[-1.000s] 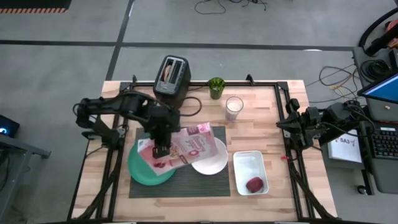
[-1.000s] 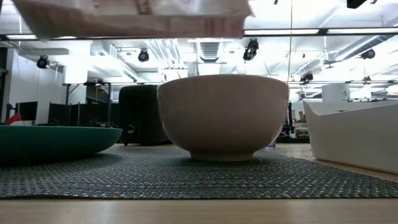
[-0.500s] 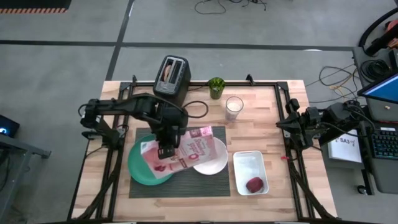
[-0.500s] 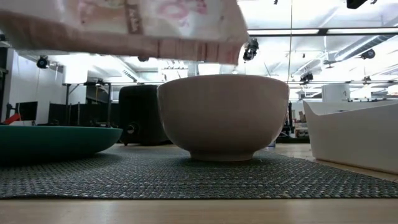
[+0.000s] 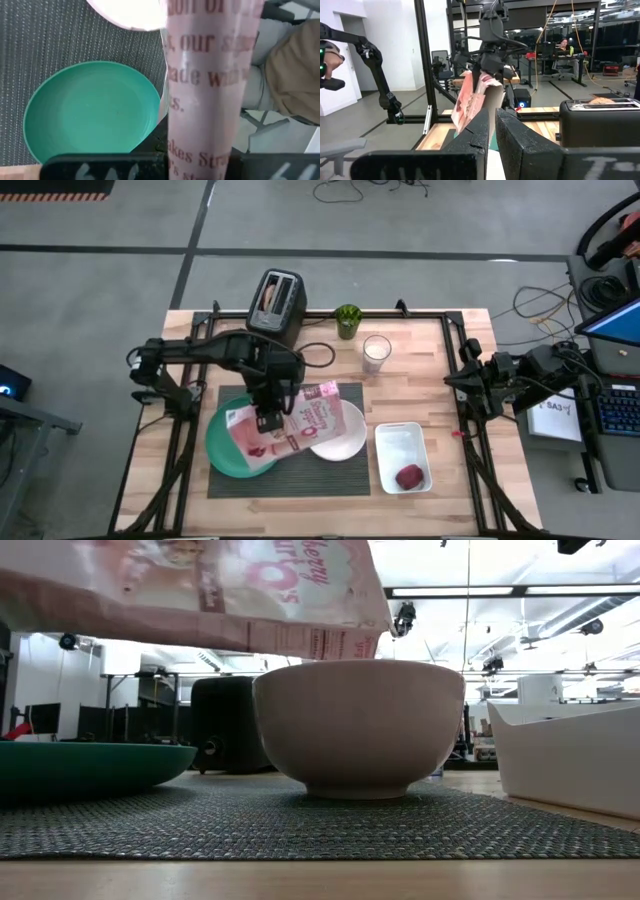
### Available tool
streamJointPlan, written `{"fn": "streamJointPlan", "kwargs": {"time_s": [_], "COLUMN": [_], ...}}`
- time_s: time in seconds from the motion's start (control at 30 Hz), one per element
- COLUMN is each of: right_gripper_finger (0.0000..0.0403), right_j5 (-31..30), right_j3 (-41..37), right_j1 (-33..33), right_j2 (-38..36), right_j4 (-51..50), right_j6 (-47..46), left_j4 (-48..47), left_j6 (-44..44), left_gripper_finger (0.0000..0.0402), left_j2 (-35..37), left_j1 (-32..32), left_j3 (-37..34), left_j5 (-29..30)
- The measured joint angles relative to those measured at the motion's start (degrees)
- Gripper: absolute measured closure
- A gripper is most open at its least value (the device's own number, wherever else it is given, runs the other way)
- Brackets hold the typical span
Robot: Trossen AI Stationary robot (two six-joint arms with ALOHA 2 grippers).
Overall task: Arrange a breakfast setting
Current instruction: Pour the cereal into the white bowl
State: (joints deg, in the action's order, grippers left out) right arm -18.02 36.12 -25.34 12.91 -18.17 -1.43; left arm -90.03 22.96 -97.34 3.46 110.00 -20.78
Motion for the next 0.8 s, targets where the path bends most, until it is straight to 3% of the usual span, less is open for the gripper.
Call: {"fn": "streamJointPlan", "kwargs": {"time_s": [0.1,0.23,0.37,0.8], "right_gripper_finger": [0.0380,0.0380,0.0380,0.0380], "right_j5": [0.00,0.00,0.00,-0.02], "right_j3": [0.00,0.00,0.00,0.00], "right_j1": [0.00,0.01,0.00,0.01], "right_j2": [0.00,0.00,0.00,0.00], "right_j4": [0.00,-0.01,-0.02,-0.02], "right_j6": [-0.02,0.00,-0.02,0.03], "left_j4": [0.03,0.15,-0.01,-0.01], "left_j6": [0.22,1.03,1.55,1.66], "left_gripper_finger": [0.0401,0.0401,0.0401,0.0402], "left_j2": [0.00,-0.44,-0.35,-0.13], "left_j1": [-1.20,-2.56,-3.29,-4.13], "left_j3": [-0.04,-0.52,-0.18,0.21], "left_j5": [0.02,-4.13,-2.51,-4.87]}}
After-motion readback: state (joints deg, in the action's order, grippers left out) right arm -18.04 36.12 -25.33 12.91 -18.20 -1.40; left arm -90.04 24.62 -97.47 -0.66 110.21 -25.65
